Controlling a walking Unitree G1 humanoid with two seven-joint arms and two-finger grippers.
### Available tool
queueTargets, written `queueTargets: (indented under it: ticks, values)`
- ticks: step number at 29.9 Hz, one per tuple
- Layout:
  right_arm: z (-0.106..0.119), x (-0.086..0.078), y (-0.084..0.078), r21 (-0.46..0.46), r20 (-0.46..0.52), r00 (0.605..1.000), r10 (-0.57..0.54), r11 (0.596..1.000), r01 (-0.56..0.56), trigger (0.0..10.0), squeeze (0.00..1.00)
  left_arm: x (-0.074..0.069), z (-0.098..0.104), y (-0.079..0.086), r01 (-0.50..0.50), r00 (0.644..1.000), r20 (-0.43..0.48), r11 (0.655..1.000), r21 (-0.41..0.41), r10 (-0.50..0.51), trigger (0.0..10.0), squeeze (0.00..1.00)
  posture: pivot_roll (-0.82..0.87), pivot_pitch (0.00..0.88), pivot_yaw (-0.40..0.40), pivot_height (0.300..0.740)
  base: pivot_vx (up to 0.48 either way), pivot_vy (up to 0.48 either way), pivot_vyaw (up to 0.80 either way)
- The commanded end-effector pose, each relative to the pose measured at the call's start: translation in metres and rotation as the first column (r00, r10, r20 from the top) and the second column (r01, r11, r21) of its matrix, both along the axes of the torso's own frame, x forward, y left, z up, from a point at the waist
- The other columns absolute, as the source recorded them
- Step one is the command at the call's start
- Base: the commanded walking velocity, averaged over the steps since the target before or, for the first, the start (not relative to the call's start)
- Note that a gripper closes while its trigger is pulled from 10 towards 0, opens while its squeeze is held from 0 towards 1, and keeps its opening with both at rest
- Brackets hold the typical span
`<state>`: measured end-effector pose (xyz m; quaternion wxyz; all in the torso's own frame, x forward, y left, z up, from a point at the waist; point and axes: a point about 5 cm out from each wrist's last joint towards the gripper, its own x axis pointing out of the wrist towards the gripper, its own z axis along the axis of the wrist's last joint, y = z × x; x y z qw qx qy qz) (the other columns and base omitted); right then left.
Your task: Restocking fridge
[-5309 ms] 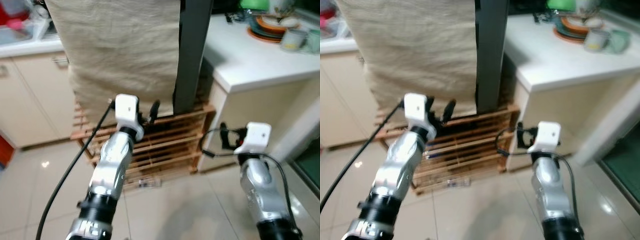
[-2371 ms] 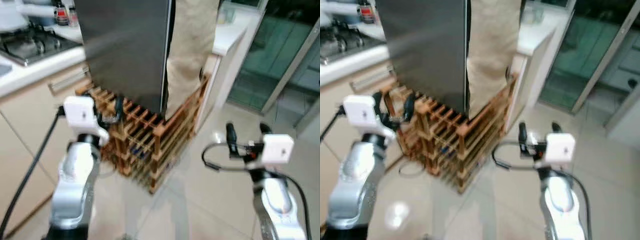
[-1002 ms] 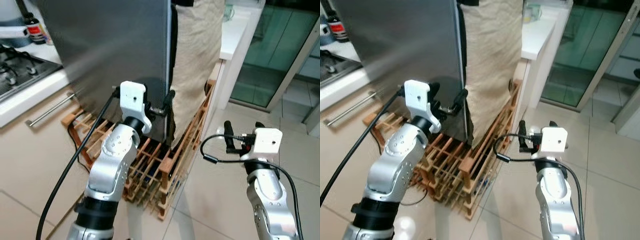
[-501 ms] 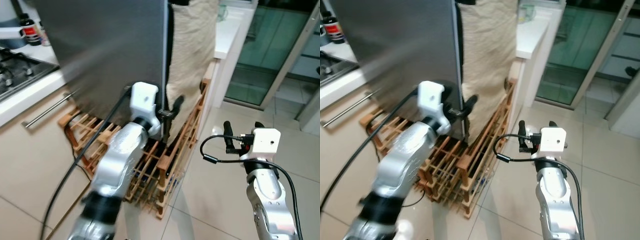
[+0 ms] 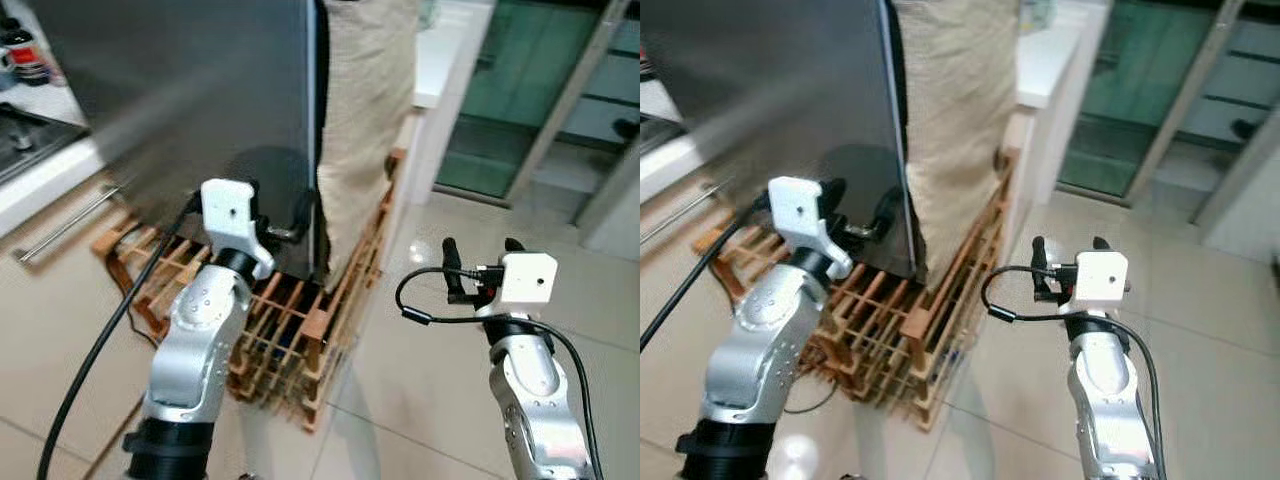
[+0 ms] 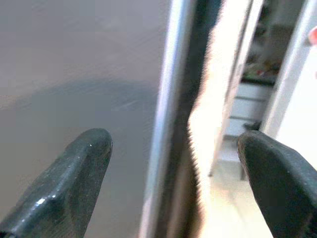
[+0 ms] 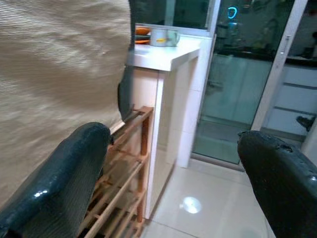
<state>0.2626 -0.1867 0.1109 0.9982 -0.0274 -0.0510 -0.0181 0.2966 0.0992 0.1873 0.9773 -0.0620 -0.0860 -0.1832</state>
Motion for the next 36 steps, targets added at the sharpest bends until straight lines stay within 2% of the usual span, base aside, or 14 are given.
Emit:
queueTargets:
  ticks: [1, 4, 7, 11, 14, 21, 26, 28, 29, 35, 36]
  values:
    - [-0.001, -0.001, -0.001, -0.010, 0.001, 1.000, -0.003, 1.000, 0.003, 10.0, 0.00, 0.002, 0.009, 0.002, -0.021, 0.999, 0.030, 1.000, 0.004, 0.021, 10.0, 0.00, -0.12, 0.000, 0.028, 0.740, 0.000, 0.000, 0.00]
    - [-0.002, -0.002, -0.001, -0.008, -0.003, 1.000, -0.006, 1.000, 0.006, 10.0, 0.00, 0.008, 0.022, 0.004, -0.078, 0.994, 0.080, 0.997, -0.003, 0.078, 10.0, 0.00, -0.12, 0.000, 0.027, 0.740, 0.000, 0.000, 0.00]
    - [-0.003, -0.002, 0.000, -0.005, -0.004, 1.000, -0.007, 1.000, 0.007, 10.0, 0.00, 0.016, 0.036, -0.005, -0.045, 0.992, 0.118, 0.999, -0.012, 0.046, 10.0, 0.00, -0.13, 0.000, 0.030, 0.740, 0.000, 0.000, 0.00]
    - [-0.005, -0.001, 0.002, -0.009, -0.024, 1.000, -0.007, 1.000, 0.006, 10.0, 0.00, 0.021, 0.039, -0.014, 0.007, 0.995, 0.103, 1.000, -0.020, -0.005, 10.0, 0.00, -0.13, 0.000, 0.039, 0.740, 0.000, 0.000, -0.31]
    - [-0.005, -0.002, 0.001, -0.001, -0.015, 1.000, -0.017, 1.000, 0.017, 10.0, 0.00, 0.020, 0.038, -0.019, 0.035, 0.995, 0.095, 0.999, -0.009, -0.034, 10.0, 0.00, -0.14, 0.000, 0.044, 0.740, 0.000, 0.000, -0.80]
    - [-0.007, -0.004, 0.001, -0.002, -0.020, 1.000, -0.014, 1.000, 0.014, 10.0, 0.00, 0.017, 0.035, -0.022, 0.063, 0.996, 0.059, 0.998, -0.028, -0.061, 10.0, 0.00, -0.13, 0.000, 0.040, 0.740, 0.000, 0.000, 0.00]
    - [-0.008, -0.003, 0.001, -0.002, -0.024, 1.000, -0.015, 1.000, 0.015, 10.0, 0.00, 0.014, 0.023, -0.028, 0.109, 0.994, -0.005, 0.994, -0.003, -0.109, 10.0, 0.00, -0.13, 0.000, 0.036, 0.740, 0.000, 0.000, 0.00]
    - [-0.009, -0.002, 0.001, -0.001, -0.029, 0.999, -0.013, 1.000, 0.013, 10.0, 0.00, 0.014, 0.009, -0.034, 0.134, 0.989, -0.061, 0.991, 0.026, -0.132, 10.0, 0.00, -0.13, 0.000, 0.033, 0.740, 0.000, 0.000, 0.00]
    - [-0.009, -0.002, 0.001, -0.001, -0.029, 0.999, -0.013, 1.000, 0.013, 10.0, 0.00, 0.014, 0.009, -0.034, 0.134, 0.989, -0.061, 0.991, 0.026, -0.132, 10.0, 0.00, -0.13, 0.000, 0.033, 0.740, 0.000, 0.000, 0.00]
    - [-0.009, -0.001, 0.002, 0.001, -0.032, 0.999, -0.009, 1.000, 0.009, 10.0, 0.00, 0.021, -0.001, -0.048, 0.190, 0.975, -0.119, 0.982, 0.018, -0.186, 10.0, 0.00, -0.14, 0.000, 0.033, 0.740, 0.000, 0.000, 0.00]
    - [-0.009, -0.001, 0.002, 0.000, -0.031, 0.999, -0.010, 1.000, 0.010, 10.0, 0.00, 0.026, -0.003, -0.054, 0.194, 0.972, -0.140, 0.981, 0.022, -0.189, 10.0, 0.00, -0.14, 0.000, 0.032, 0.740, 0.000, 0.000, 0.00]
